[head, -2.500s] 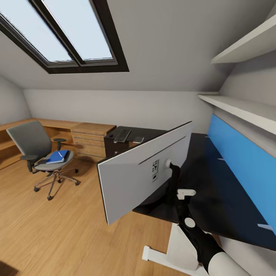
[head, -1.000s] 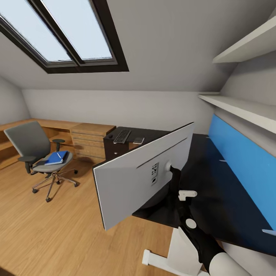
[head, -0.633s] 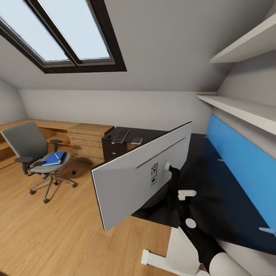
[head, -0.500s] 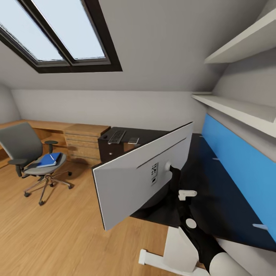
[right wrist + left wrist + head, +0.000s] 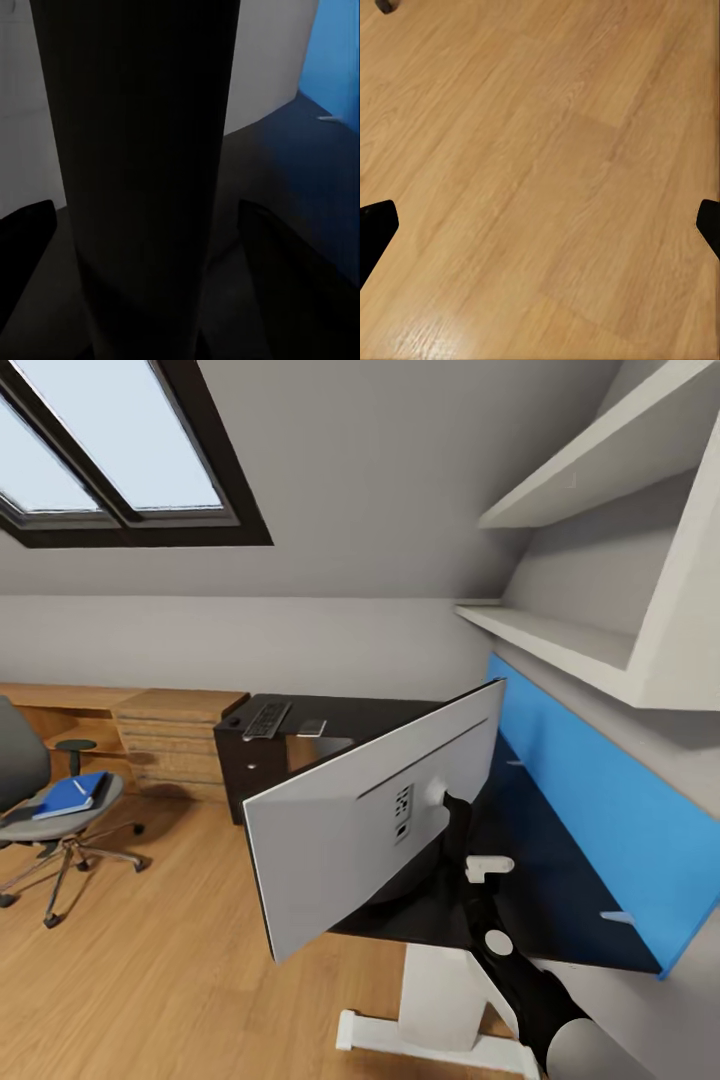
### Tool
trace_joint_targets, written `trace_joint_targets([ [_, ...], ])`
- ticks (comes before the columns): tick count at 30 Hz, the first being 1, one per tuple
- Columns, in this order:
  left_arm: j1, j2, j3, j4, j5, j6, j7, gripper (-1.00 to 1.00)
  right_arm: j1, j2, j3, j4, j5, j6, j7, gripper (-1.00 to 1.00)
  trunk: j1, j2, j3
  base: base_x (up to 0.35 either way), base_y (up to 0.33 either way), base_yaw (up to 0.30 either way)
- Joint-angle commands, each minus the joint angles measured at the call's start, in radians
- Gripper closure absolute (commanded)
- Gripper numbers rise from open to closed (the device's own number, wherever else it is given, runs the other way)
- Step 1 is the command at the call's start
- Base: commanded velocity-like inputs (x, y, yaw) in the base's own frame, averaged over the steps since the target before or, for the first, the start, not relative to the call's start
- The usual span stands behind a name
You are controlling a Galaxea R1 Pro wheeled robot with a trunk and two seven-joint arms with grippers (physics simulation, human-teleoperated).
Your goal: In the bedroom, organize the workspace by keeping the computer under the desk, ensuring the monitor is on the desk, placing the keyboard on the desk next to the monitor, placing the mouse on the desk next to the keyboard, moving the folder from the swivel chair onto the desk next to the mouse, stacking the notebook on top of the folder with the pen on top of the notebook, and positioning the swivel chair next to the desk.
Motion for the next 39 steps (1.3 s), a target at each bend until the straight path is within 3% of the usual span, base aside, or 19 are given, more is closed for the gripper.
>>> trace_joint_targets([
  [1,0.0,-0.001,0.002,-0.003,-0.007,-0.002,0.003,-1.0,-0.001,-0.002,0.012,0.002,-0.023,-0.007,-0.008,1.0,0.0,-0.001,-0.001,0.0,0.0,-0.177],
  [4,0.0,0.002,0.004,-0.048,0.004,0.001,0.005,-1.0,-0.001,-0.002,0.012,0.002,-0.024,-0.007,-0.008,1.0,0.0,-0.001,-0.001,0.0,0.0,-0.073],
  [6,0.0,0.003,0.006,-0.091,0.035,0.008,0.004,-1.0,-0.001,-0.002,0.012,0.002,-0.024,-0.007,-0.008,1.0,0.0,-0.001,-0.001,0.0,0.0,-0.024],
  [8,0.0,0.005,0.006,-0.141,0.105,0.034,0.001,-1.0,-0.001,-0.002,0.012,0.002,-0.023,-0.007,-0.008,1.0,0.0,-0.001,-0.001,0.0,0.0,-0.013],
  [9,0.0,0.005,0.006,-0.154,0.123,0.048,0.0,-1.0,-0.001,-0.002,0.012,0.002,-0.024,-0.007,-0.008,1.0,0.0,-0.001,-0.001,0.0,0.0,-0.008],
  [10,0.0,0.005,0.006,-0.188,0.151,0.087,-0.001,-1.0,-0.001,-0.002,0.012,0.002,-0.024,-0.007,-0.008,1.0,0.0,-0.001,-0.001,0.0,0.0,-0.005],
  [12,0.0,0.003,0.005,-0.327,0.189,0.289,-0.002,-1.0,-0.001,-0.002,0.012,0.003,-0.024,-0.007,-0.008,1.0,0.0,-0.001,-0.001,0.0,0.0,-0.002],
  [13,0.0,0.002,0.004,-0.378,0.195,0.354,-0.002,-1.0,-0.001,-0.002,0.012,0.003,-0.025,-0.007,-0.008,1.0,0.0,-0.001,-0.001,0.0,0.0,0.0],
  [16,-0.001,0.001,0.003,-0.498,0.202,0.471,-0.001,-1.0,-0.001,-0.002,0.011,0.004,-0.025,-0.007,-0.008,1.0,0.0,-0.001,-0.001,0.0,0.0,0.0],
  [21,-0.001,0.001,0.002,-0.624,0.233,0.583,-0.001,-1.0,-0.001,-0.002,0.009,0.004,-0.025,-0.007,-0.009,1.0,0.0,-0.001,-0.001,0.0,0.0,0.0],
  [25,-0.015,0.004,0.001,-0.657,0.285,0.628,0.003,-1.0,-0.001,-0.002,0.009,0.004,-0.025,-0.007,-0.009,1.0,0.0,-0.001,-0.001,0.0,0.0,0.0],
  [28,-0.068,0.005,0.001,-0.707,0.309,0.705,0.003,-1.0,-0.001,-0.004,0.008,0.004,-0.025,-0.007,-0.009,1.0,0.0,-0.001,-0.001,0.0,0.0,0.0],
  [31,-0.094,0.003,0.006,-0.718,0.322,0.753,0.0,-1.0,-0.001,-0.017,0.004,0.004,-0.026,-0.007,-0.01,1.0,0.0,-0.001,-0.001,0.0,0.0,0.0],
  [33,-0.105,0.0,-0.002,-0.695,0.349,0.768,-0.004,-1.0,-0.001,-0.034,0.001,0.003,-0.029,-0.007,-0.009,1.0,0.0,-0.001,-0.001,0.0,0.0,0.0],
  [39,-0.107,0.0,-0.004,-0.687,0.354,0.768,-0.004,-1.0,-0.001,-0.053,-0.008,0.001,-0.029,-0.007,-0.009,1.0,0.0,-0.001,-0.001,0.05,-0.048,0.0],
])
